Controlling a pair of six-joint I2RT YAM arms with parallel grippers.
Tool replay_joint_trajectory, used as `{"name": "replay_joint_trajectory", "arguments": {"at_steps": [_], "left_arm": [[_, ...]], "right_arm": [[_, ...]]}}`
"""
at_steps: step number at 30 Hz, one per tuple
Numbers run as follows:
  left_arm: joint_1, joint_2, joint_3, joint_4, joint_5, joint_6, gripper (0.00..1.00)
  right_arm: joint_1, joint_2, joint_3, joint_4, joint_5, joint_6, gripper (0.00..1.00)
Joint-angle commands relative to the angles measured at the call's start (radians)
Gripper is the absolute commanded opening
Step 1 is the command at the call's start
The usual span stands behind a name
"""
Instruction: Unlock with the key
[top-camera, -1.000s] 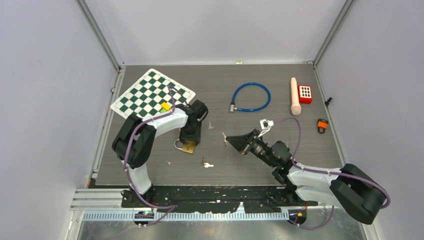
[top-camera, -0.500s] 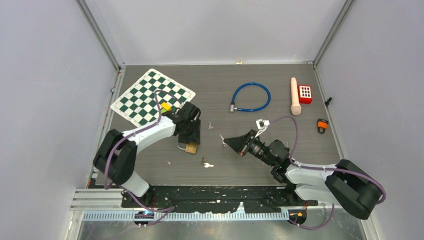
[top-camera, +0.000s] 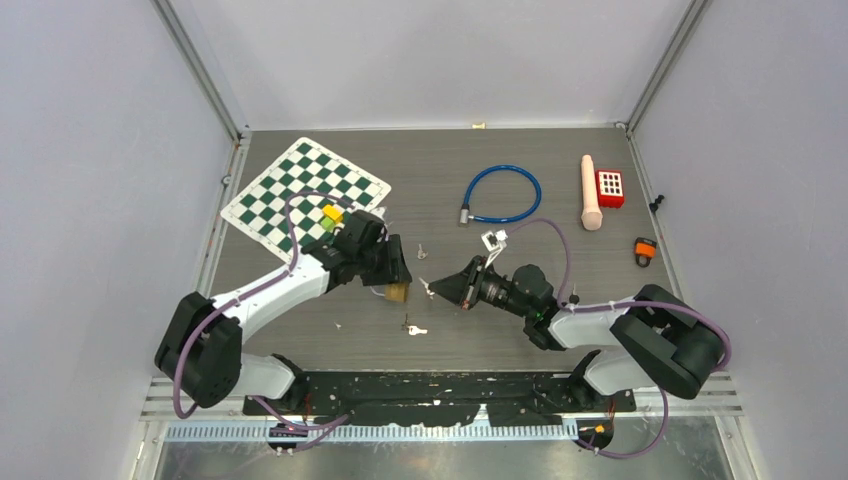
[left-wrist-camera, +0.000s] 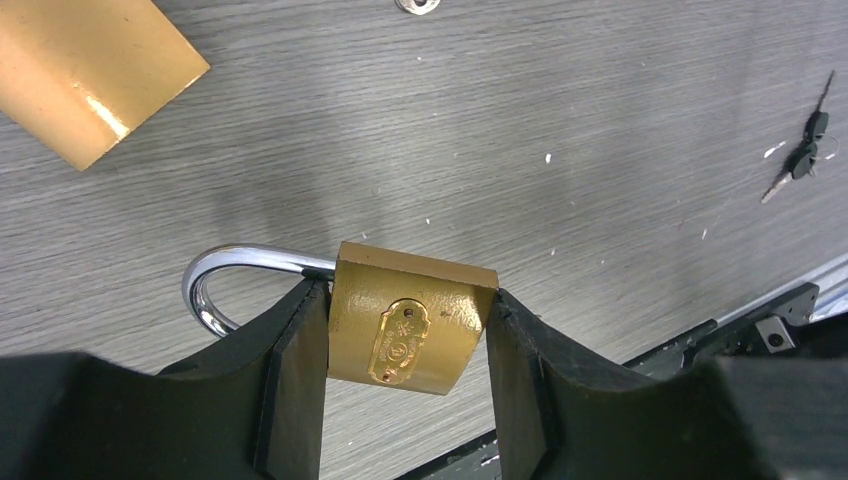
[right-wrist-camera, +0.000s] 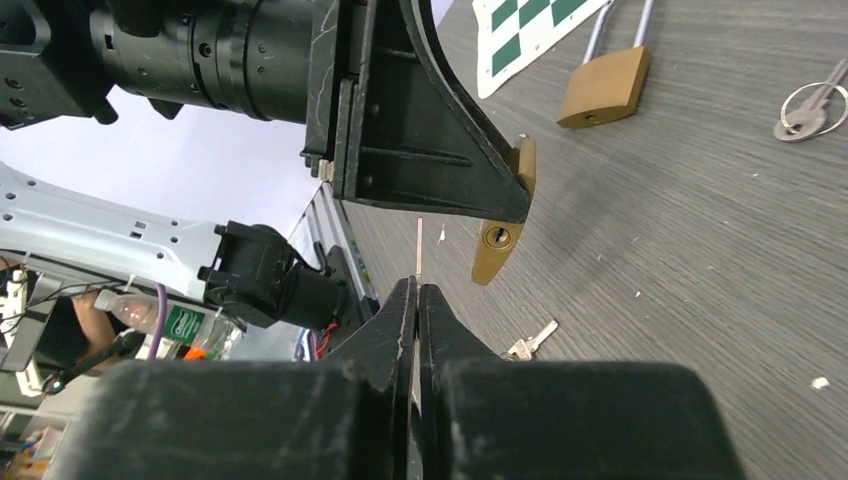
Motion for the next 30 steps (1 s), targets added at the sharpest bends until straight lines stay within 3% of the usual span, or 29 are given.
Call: {"name": "replay_joint_trajectory", "arguments": {"at_steps": [1,19,30], "left_arm": [[-0.015,-0.086,-0.009,0.165,0.040,-0.007,0.00],[-0.123,-0.181,-0.023,0.188,-0.179,0.153,0.00],[-0.146,-0.188,-0.016,0.191,-0.191,0.178,0.00]], "right_arm": [[-0.003,0.037,0.074,0.005,-0.077,0.022,0.05],[-0.004,0.093,0.144,-0.147,-0.113,0.014,0.05],[-0.004,0.062,0.136,-0.194,-0.068,0.001,0.05]]}}
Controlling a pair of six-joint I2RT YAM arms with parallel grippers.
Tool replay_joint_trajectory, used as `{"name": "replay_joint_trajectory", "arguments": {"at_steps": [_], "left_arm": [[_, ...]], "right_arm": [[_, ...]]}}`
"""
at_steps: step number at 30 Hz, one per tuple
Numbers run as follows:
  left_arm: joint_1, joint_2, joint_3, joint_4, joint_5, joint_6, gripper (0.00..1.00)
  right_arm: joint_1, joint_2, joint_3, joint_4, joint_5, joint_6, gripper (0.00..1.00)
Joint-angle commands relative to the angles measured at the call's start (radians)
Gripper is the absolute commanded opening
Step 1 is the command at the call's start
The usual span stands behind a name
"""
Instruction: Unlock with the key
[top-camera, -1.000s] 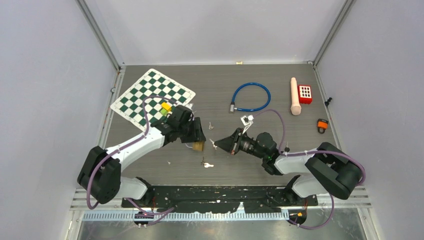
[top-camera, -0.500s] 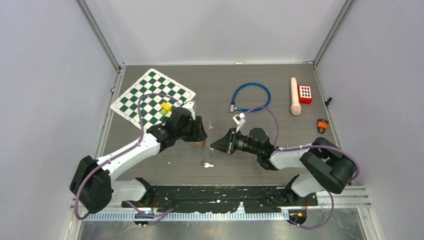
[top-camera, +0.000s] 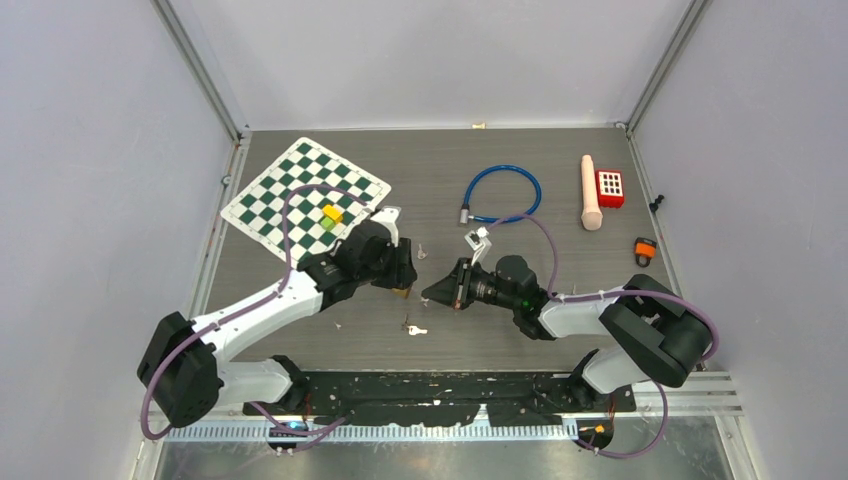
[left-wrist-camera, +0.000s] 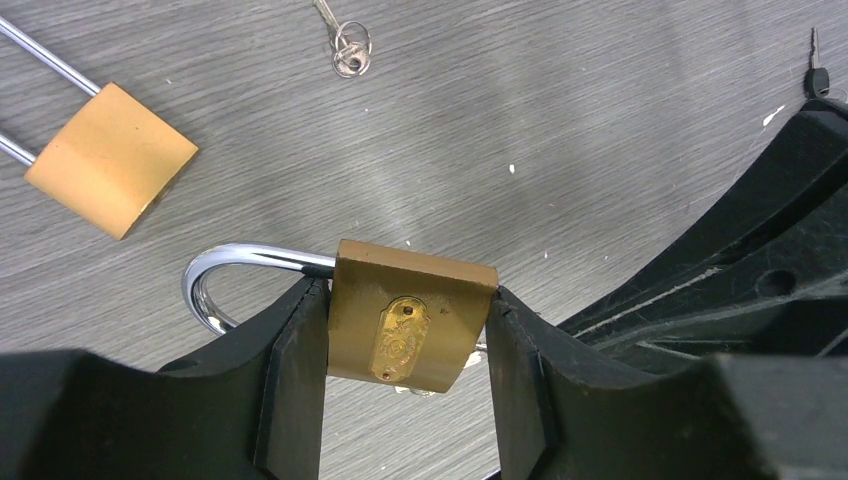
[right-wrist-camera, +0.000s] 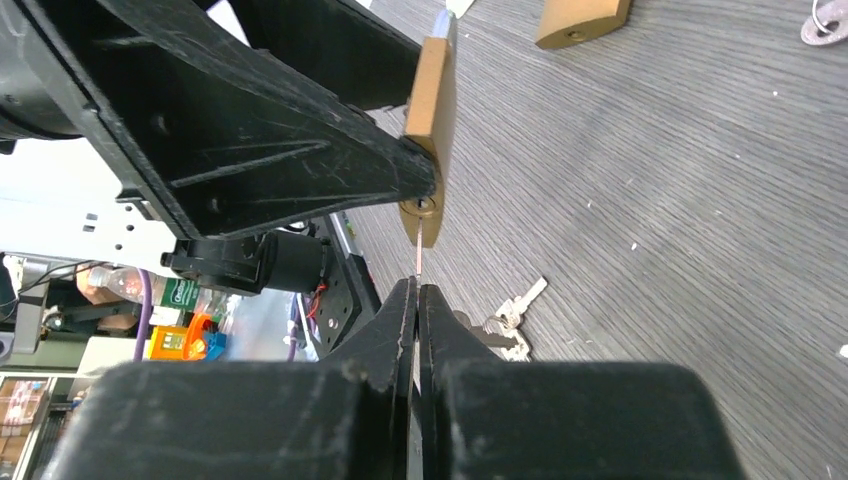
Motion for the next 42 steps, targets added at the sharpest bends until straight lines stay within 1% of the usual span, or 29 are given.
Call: {"name": "replay_joint_trajectory", "arguments": {"at_steps": [1,5,12,20,30,42], "left_arm": [[-0.012,-0.051,0.025,0.107,-0.026,0.026,0.00],[-0.020,-0.050,0.026,0.112,-0.020,0.030,0.00],[-0.031,-0.044,0.028,0.118,-0.029,0.039,0.00],[-0.032,-0.042,0.030,0.110,-0.065,0.038,0.00],[-0.036,-0.052,0.033,0.108,-0.049,0.049,0.00],[-0.039,-0.043,0.039,0.109,-0.065,0.047,0.00]], "right_arm": [[-0.004,-0.031,0.025,-0.013,0.033,-0.020,0.05],[-0.004,-0.036,0.021,-0.015,0.038,-0.023,0.05],[-0.003,-0.036,0.006,0.034,0.034,-0.009,0.05],[-0.004,-0.043,0.004,0.038,0.031,-0.011,0.05],[-0.003,-0.037,0.005,0.037,0.034,-0.010,0.05],[-0.004,-0.031,0.011,0.042,0.017,-0.011,0.05]]}}
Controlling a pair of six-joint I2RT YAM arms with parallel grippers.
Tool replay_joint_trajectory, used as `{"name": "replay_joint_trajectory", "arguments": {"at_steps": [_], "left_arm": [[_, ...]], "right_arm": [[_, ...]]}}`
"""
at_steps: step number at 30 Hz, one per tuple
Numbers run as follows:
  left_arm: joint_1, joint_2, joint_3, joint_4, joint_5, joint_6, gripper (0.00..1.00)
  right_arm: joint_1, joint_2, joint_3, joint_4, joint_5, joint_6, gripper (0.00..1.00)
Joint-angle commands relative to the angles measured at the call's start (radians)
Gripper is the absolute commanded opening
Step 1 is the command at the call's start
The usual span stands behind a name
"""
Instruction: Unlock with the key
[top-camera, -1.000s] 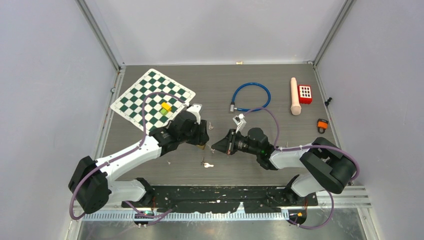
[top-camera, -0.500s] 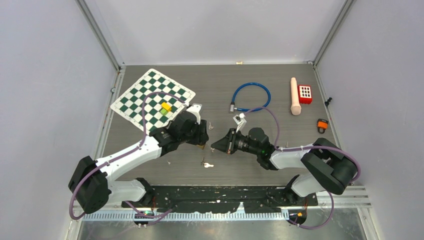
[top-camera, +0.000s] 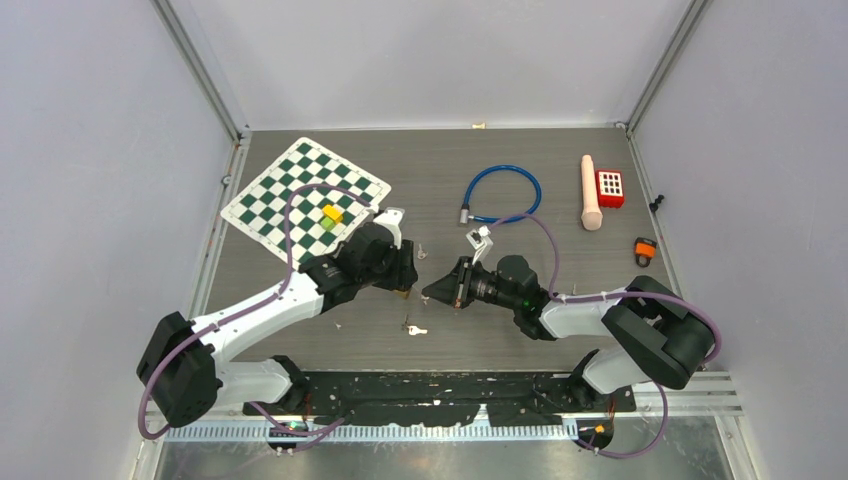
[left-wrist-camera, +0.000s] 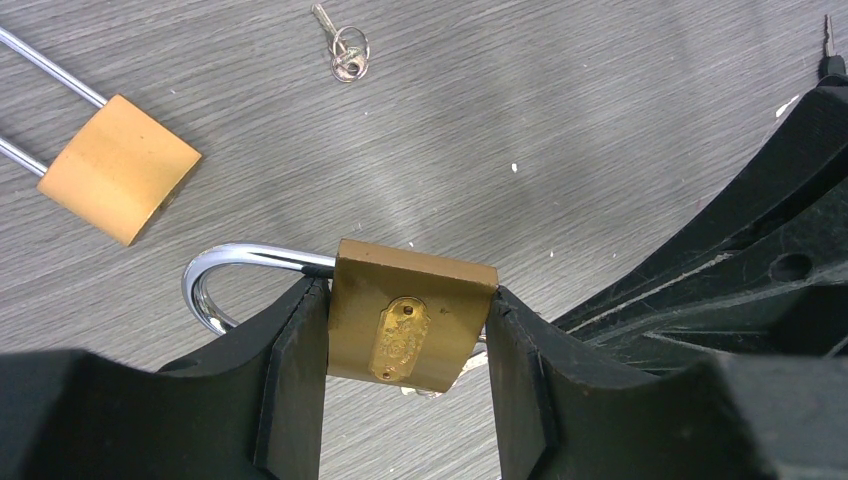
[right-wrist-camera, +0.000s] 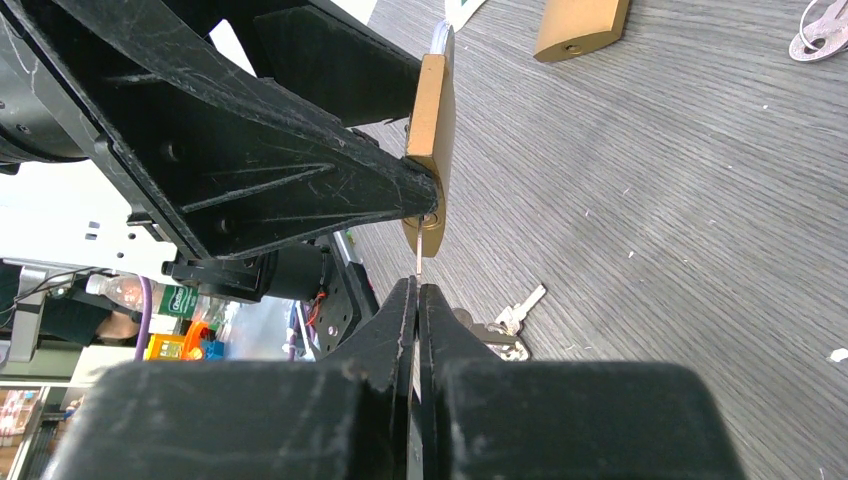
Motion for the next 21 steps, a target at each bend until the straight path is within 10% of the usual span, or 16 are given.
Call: {"name": "replay_joint_trajectory", "arguments": {"at_steps": [1,21], "left_arm": [[-0.005,-0.037,0.041,0.106,-0.026,0.013,0.00],[-0.014,-0.034,0.045,0.110,-0.010,0.001,0.00]], "right_arm": [[-0.004,-0.016,0.014,0.054,-0.007,-0.007,0.05],[0.000,0.004,0.024,0.051,-0.016,-0.008,0.05]]}}
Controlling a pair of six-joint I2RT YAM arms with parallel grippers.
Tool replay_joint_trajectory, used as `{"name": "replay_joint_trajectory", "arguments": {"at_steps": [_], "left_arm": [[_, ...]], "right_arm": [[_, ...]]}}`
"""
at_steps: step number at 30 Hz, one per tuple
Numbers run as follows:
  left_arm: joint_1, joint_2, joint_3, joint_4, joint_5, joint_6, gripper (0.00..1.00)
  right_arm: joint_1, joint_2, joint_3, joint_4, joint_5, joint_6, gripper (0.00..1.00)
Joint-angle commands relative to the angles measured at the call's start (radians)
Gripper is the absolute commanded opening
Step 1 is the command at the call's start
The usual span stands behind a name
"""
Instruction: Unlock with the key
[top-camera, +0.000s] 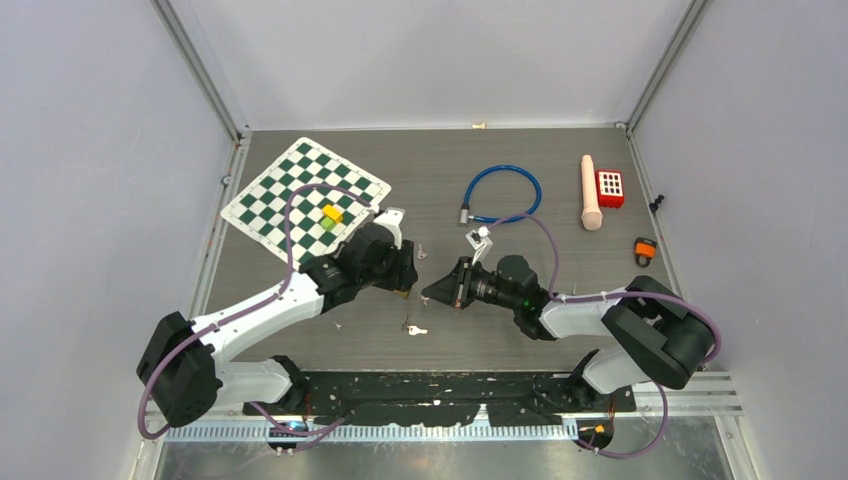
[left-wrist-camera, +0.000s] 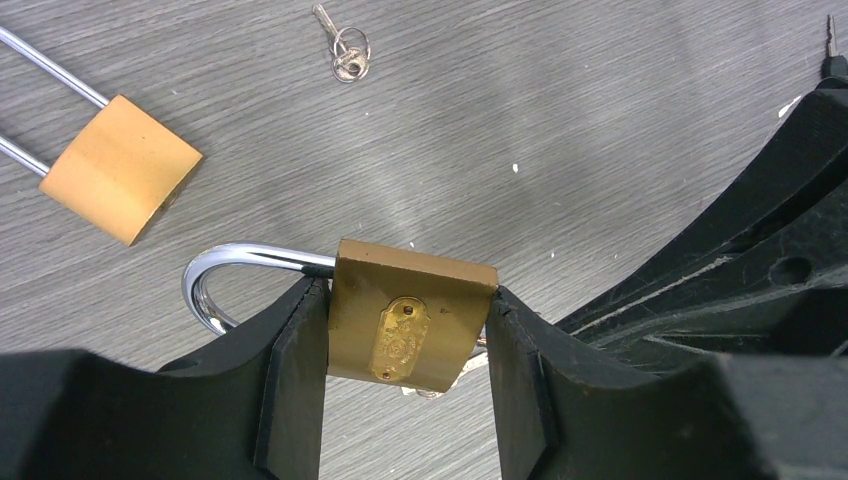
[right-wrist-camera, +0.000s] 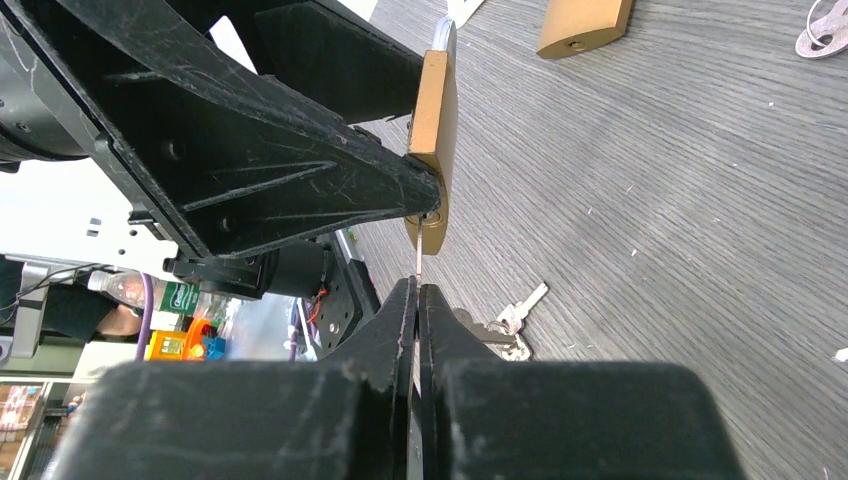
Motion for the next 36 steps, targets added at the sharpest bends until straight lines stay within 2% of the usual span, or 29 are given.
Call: {"name": "replay_joint_trajectory", "arguments": {"at_steps": [1,20,36], "left_arm": [[-0.012,-0.033,0.047,0.111,-0.001,0.003,0.00],[-0.034,-0.035,0.058,0.109,-0.002,0.025,0.00],[-0.052,0.017,0.120,0.032,-0.026,0.041,0.00]], "right_arm": [[0.000,0.003,0.023,0.051,-0.006,-0.007,0.05],[0.001,-0.011,0.028,0.007,0.015,-0.026,0.05],[0.019,-0.079,0.054,-0.150,0.092,-0.126,0.05]]}}
